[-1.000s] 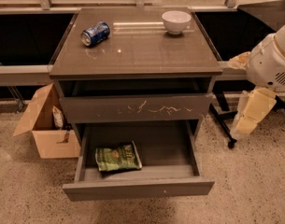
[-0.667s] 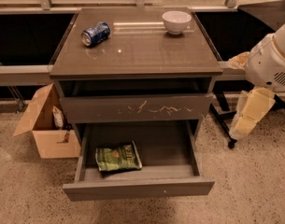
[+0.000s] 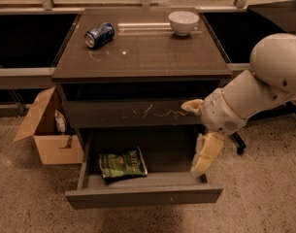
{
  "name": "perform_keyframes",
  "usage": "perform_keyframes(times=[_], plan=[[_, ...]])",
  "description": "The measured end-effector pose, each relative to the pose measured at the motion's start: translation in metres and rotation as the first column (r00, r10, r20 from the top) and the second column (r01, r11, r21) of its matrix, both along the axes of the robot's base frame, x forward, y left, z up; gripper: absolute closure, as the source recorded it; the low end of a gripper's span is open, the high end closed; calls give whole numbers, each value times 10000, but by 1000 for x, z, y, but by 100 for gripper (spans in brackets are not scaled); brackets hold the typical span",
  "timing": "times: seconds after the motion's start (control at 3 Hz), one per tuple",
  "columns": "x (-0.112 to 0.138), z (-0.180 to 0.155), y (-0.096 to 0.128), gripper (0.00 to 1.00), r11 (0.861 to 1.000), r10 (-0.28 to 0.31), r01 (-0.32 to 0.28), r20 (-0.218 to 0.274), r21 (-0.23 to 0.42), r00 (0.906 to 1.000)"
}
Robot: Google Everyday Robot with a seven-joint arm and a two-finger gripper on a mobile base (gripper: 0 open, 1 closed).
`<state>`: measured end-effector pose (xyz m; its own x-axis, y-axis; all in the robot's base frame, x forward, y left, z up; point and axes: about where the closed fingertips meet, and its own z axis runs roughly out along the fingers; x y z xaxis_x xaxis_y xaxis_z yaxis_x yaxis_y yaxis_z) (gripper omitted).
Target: Pick green jalapeno chip bag from middle drawer and place on counter
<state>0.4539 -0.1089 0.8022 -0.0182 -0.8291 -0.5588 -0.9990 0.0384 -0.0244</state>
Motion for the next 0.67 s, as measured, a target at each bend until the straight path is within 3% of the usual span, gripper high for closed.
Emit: perform_keyframes(times=[0.33,0.67], plan=[[-5,-50,36,0,9921,845,-774,-705,983,9939],[-5,-53,36,0,9922,857,-782,-757,975,9934]])
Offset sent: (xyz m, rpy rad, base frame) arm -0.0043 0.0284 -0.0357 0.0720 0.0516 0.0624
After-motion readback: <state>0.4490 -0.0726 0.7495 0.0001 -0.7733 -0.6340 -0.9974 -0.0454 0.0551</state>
